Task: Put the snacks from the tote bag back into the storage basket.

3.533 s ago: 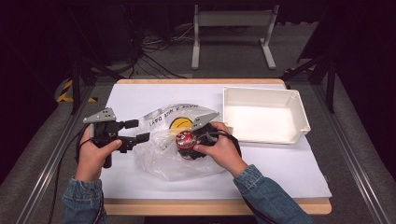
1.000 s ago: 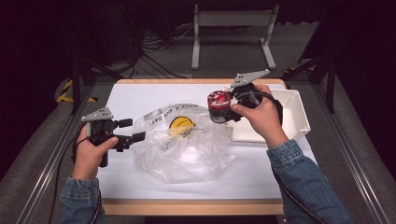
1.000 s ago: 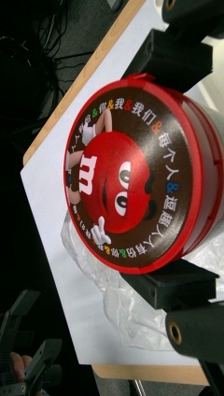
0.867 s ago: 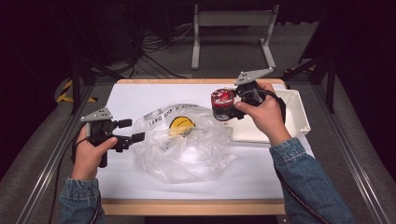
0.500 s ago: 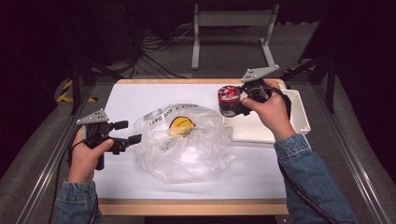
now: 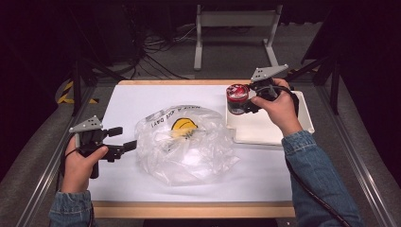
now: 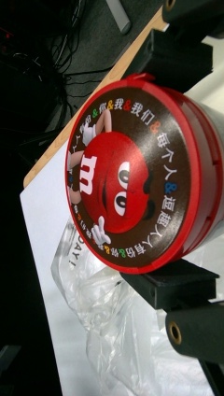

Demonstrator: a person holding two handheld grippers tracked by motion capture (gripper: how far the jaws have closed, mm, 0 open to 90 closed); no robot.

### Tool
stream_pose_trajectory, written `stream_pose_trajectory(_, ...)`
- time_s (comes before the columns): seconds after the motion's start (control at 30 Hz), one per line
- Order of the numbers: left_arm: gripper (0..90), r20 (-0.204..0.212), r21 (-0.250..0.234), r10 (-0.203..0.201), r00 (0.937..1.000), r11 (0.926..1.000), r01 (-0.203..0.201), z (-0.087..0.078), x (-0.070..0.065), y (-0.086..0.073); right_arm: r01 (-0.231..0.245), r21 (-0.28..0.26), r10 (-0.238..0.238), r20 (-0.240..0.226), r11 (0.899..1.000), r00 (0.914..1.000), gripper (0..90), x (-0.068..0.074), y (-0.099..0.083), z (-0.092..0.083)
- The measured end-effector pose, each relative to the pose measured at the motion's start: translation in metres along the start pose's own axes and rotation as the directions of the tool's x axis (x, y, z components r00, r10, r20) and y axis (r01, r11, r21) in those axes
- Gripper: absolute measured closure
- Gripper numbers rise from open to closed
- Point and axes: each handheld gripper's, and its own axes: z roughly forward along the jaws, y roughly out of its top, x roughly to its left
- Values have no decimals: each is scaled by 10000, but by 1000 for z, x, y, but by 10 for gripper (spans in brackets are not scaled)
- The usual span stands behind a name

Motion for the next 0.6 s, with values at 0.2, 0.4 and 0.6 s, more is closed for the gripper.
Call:
stream_pose_trajectory(0.2, 92, -42, -55, 63, 10000, 10000, -64, -5, 1, -5, -22, -63, 23, 60, 10000, 10000, 222, -15, -9, 2)
stream_pose_trajectory(0.4, 74, -60, -73, 149, 9999, 9999, -149, -7, 1, -7, -221, -140, 222, 47, 9997, 9997, 222, -26, -19, 7)
stream_pose_trajectory(0.6, 42, 182, -34, 300, 9994, 9995, -300, -5, 3, -8, -390, -183, 391, 78, 9991, 9992, 222, -35, -28, 14)
